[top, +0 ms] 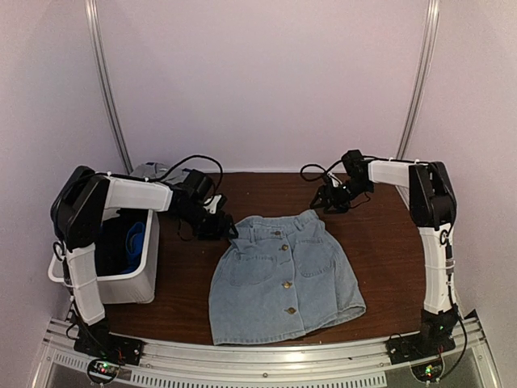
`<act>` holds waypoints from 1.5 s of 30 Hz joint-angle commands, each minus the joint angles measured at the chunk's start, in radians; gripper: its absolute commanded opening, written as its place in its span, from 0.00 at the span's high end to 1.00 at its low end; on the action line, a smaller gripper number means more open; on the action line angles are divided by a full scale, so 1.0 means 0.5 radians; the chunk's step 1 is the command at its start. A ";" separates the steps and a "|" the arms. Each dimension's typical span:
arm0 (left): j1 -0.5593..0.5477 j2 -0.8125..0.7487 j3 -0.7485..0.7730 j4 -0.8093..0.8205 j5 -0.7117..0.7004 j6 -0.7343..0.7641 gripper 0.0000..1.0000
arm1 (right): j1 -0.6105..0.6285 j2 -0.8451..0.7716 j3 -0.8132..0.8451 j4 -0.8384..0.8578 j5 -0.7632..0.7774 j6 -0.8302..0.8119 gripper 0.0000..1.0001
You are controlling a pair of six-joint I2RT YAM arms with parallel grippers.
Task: Fold and stack the mixed laundry pile
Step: Flatten out the crumpled skirt at the center of the board, then rotate the crumpled skirt at the center of the board.
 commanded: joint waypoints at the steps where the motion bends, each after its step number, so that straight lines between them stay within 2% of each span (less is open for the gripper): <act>1: 0.035 0.057 0.006 0.248 -0.027 -0.079 0.31 | 0.004 0.055 0.054 0.026 -0.245 -0.013 0.32; 3: 0.046 0.080 -0.008 0.353 0.003 -0.106 0.36 | 0.003 0.079 0.052 0.042 -0.290 -0.001 0.39; 5: 0.052 0.102 0.008 0.440 0.040 -0.115 0.46 | 0.004 0.082 0.046 0.066 -0.313 0.008 0.50; 8: 0.055 0.136 0.078 0.473 0.037 -0.099 0.67 | -0.002 0.071 0.061 0.096 -0.344 0.032 0.64; 10: 0.064 0.157 0.128 0.470 0.045 -0.087 0.81 | -0.010 0.065 0.099 0.093 -0.330 0.040 0.80; 12: 0.078 0.162 0.190 0.433 0.069 -0.063 0.99 | -0.017 0.035 0.160 0.049 -0.284 0.034 0.98; 17: 0.083 -0.011 0.352 0.230 -0.047 0.063 1.00 | -0.026 -0.294 0.188 0.022 -0.124 0.026 1.00; 24: 0.083 -0.397 0.767 -0.224 -0.418 0.366 1.00 | -0.033 -0.915 0.090 0.038 0.178 0.084 1.00; 29: 0.079 -0.685 0.939 -0.314 -0.610 0.516 1.00 | -0.028 -1.325 0.038 0.131 0.337 0.158 1.00; 33: 0.019 -0.924 0.929 -0.262 -0.542 0.606 1.00 | 0.026 -1.614 0.015 0.154 0.393 0.155 1.00; 38: -0.189 -1.193 0.843 -0.205 -0.478 0.707 1.00 | 0.177 -1.927 -0.025 0.065 0.473 0.135 1.00; 45: -0.303 -1.400 0.874 -0.289 -0.213 0.563 1.00 | 0.465 -2.146 0.171 -0.220 0.558 0.257 1.00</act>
